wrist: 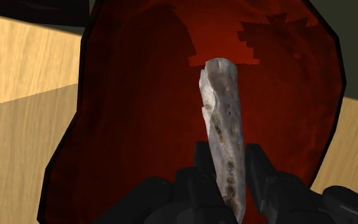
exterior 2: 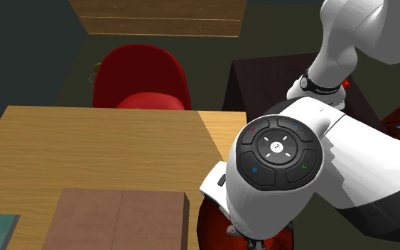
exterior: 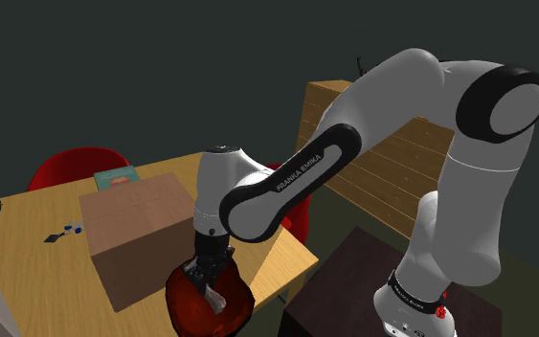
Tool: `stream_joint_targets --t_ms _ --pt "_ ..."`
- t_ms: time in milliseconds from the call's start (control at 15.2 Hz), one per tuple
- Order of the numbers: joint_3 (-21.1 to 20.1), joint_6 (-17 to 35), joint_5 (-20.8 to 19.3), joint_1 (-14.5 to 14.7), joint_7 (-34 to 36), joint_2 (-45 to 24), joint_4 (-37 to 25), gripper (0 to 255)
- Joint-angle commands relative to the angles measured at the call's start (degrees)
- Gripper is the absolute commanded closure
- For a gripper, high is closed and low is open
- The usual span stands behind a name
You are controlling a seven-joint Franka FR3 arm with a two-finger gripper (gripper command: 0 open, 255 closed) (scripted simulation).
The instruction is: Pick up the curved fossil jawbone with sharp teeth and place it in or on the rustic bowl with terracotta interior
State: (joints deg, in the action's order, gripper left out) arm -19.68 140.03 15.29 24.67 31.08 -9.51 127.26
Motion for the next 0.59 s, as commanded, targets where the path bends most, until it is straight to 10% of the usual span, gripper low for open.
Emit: stream_joint_targets --t_ms 0,330,396,528 --pt "-0.02 0.26 0.0 0.04 0.0 -0.14 0.09 255" --pt "-0.02 0.26 0.0 0.04 0.0 -0.14 0.09 255" --pt "-0.02 0.26 0.0 0.04 0.0 -0.14 0.09 0" --pt "-0.02 0.26 0.0 0.04 0.0 -0.14 0.09 0"
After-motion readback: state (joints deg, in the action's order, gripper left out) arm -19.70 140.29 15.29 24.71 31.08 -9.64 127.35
